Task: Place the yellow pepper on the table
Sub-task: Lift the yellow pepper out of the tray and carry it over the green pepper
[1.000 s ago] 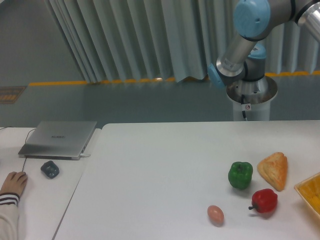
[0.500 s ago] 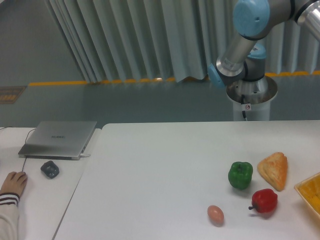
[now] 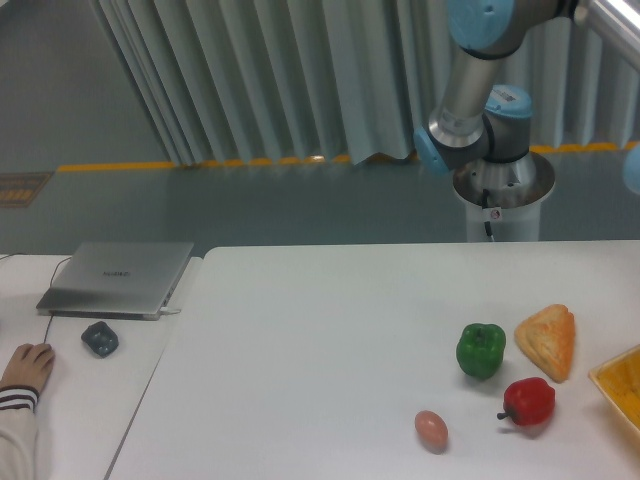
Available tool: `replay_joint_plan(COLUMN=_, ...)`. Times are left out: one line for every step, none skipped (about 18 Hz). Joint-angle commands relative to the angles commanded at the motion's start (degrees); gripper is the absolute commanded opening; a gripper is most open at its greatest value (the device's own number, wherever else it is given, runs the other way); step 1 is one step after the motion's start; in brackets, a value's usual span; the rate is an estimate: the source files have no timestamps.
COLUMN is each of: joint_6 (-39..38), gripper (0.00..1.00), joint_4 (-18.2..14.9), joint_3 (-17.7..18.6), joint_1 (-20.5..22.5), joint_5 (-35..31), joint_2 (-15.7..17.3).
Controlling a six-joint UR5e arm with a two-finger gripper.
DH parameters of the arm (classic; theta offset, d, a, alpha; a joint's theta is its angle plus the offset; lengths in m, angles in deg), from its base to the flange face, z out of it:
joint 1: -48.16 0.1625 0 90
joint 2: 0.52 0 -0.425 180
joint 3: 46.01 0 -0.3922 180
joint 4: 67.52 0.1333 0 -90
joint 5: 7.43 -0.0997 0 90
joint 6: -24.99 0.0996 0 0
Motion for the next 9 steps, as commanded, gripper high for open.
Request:
replay_joint_plan(joint_6=0.0, gripper=0.53, joint_4=-1.2, joint_3=0.0, joint_1=-0.1, joint_5=2.7, joint_2=1.1)
replay_joint_plan(joint_6=0.0, gripper=0.53, joint_4=-3.2, joint_3=0.0, joint_1=0.0, joint_5=7.2, joint_2=2.7)
replay_joint_plan(joint_6=-0.1, gripper=0.53, joint_4=-4.3, joint_3=0.0, joint_1=-0.2, joint_5=9.4, joint_2=3.3)
replay_joint_plan(joint_6=-0.4, gripper=0.53, joint_4=-5.0, joint_3=0.1, joint_1=-0.4, joint_5=10.7, joint_2=3.9)
replay_joint_plan(joint_6=-0.6, gripper=0.53, joint_4=-5.5, joint_3=0.5, joint_1=-1.4, joint_5=11.5, joint_2=4.7)
replay_joint_plan(joint_6=-0.7, gripper=0.53, joint_4=-5.5, joint_3=0.7, joint_1=-2.3, joint_5=11.5, joint_2=5.1)
replay_joint_plan(joint_6=-0.9, gripper=0.53, joint_4=-5.8, joint_3=0.7, joint_1=-2.9, joint_5=11.4, joint_2=5.1)
replay_joint_plan(joint_6=-1.2, gripper=0.53, joint_4=-6.7, joint_3=0.7, joint_1=-3.8, joint_5=11.1, joint_2=5.0)
replay_joint_plan(joint_6=-1.3, gripper=0.53, joint_4=-6.9, joint_3=0.8, joint_1=-4.8, joint_5=10.7, joint_2=5.0)
